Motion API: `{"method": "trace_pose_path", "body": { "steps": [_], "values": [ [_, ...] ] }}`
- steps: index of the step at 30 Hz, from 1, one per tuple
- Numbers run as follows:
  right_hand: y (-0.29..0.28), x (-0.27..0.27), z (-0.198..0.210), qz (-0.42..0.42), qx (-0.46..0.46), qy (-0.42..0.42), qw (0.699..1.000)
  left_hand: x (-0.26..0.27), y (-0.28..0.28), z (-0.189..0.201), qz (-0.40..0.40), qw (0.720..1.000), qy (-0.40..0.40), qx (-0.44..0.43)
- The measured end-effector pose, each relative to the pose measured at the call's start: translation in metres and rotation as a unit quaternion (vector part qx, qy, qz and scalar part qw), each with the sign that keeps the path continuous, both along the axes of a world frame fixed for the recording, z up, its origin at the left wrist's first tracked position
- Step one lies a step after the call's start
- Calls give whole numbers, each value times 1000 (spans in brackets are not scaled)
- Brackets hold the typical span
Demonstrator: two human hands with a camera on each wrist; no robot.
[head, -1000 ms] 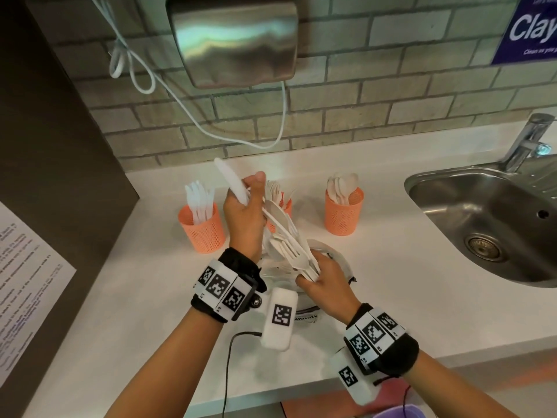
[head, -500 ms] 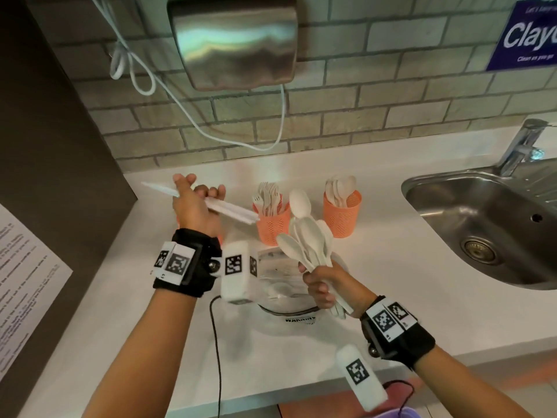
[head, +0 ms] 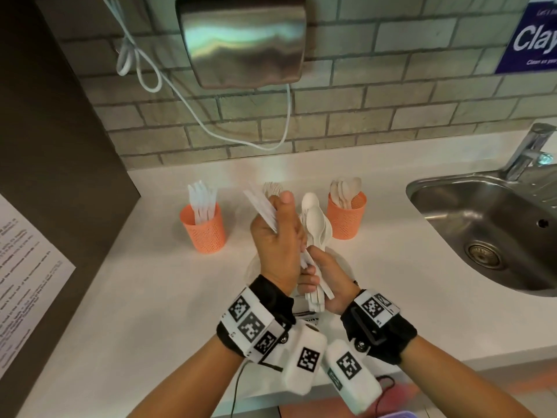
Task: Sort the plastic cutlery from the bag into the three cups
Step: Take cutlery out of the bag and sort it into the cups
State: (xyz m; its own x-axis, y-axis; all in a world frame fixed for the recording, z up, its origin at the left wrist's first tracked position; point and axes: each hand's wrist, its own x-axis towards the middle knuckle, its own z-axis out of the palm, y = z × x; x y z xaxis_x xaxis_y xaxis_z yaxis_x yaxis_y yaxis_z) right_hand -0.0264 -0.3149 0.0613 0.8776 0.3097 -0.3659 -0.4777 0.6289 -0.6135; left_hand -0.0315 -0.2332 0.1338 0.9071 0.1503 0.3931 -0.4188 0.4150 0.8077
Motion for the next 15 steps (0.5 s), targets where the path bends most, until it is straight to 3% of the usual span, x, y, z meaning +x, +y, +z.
{"method": "trace_pose_path", "body": {
  "steps": [5,10,15],
  "values": [
    [1,-3,-1,25,2,-27,999,-2,-2,-12,-8,997,27,74],
    [-10,-7,2,137,7,-69,988,15,17,3,-22,998,23,57],
    [-25,-14,4,206,78,-112,969,50,51,10,37,961,51,269]
  ]
}}
